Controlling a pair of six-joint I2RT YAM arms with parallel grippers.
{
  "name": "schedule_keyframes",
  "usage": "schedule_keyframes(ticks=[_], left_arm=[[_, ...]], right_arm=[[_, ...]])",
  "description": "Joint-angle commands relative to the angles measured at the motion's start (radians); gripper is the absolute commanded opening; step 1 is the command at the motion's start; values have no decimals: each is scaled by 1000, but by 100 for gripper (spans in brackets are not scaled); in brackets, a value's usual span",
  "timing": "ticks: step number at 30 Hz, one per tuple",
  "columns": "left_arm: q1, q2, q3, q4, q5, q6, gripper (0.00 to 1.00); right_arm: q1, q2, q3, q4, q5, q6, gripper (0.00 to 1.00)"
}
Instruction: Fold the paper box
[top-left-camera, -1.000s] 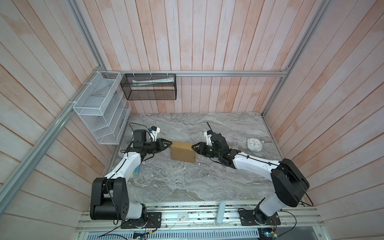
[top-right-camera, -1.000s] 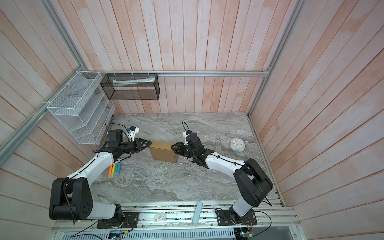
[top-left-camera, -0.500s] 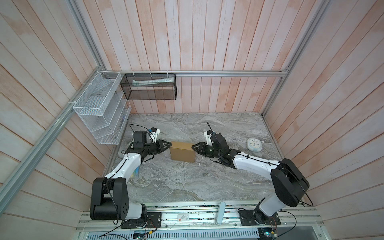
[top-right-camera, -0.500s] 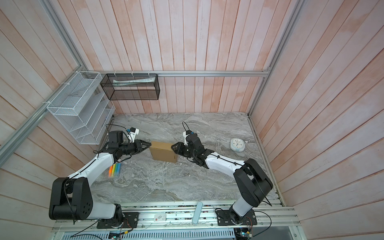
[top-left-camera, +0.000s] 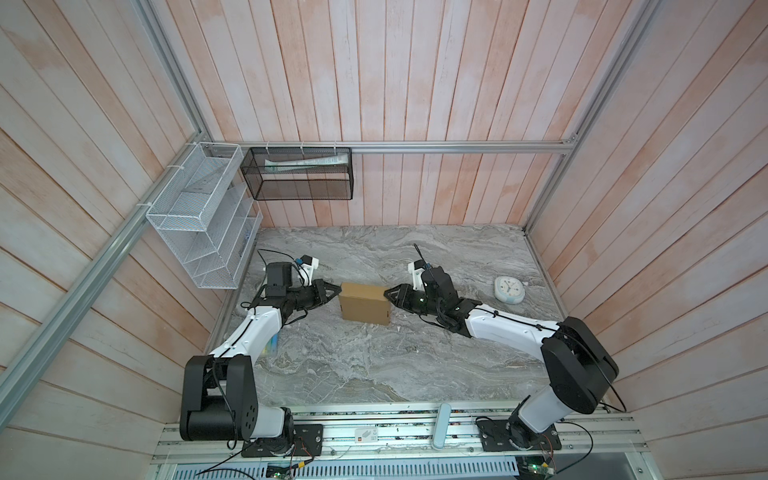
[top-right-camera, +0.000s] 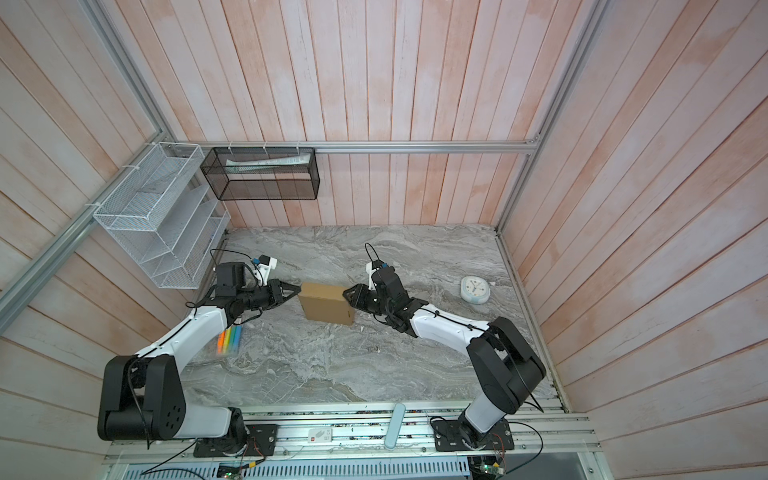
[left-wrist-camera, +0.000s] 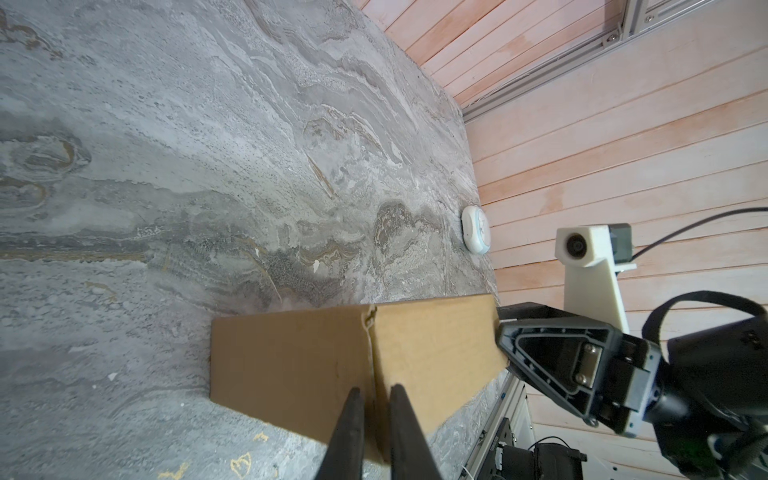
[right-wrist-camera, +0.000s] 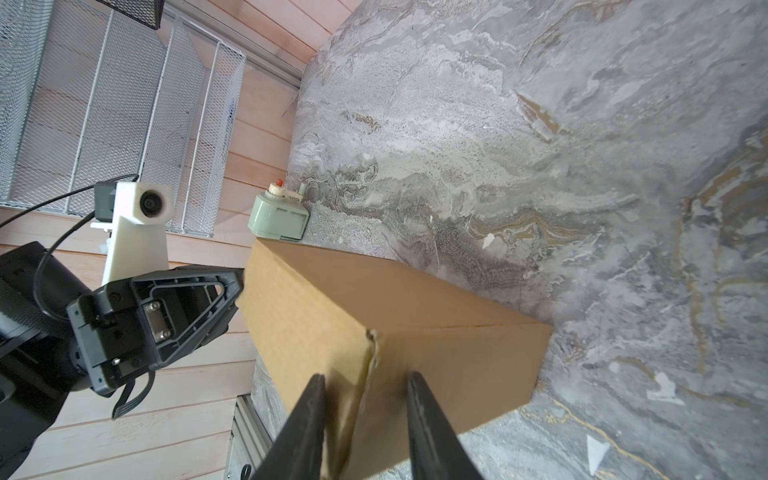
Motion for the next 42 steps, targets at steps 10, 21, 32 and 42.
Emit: schedule_keyframes(ticks=[10, 21, 32, 42], left_arm=[[8, 27, -31, -46, -20, 21, 1], [16, 9, -11, 3, 38, -35, 18], [40, -28, 41, -4, 99, -59, 29], [35, -26, 58, -132, 72, 27, 29]], right_arm=[[5, 48, -15, -42, 4, -1, 23], [-24, 46, 48, -99, -12, -64, 27], [-31, 44, 104, -145, -18, -105, 37], [-30, 50, 112, -146, -38, -115, 38]])
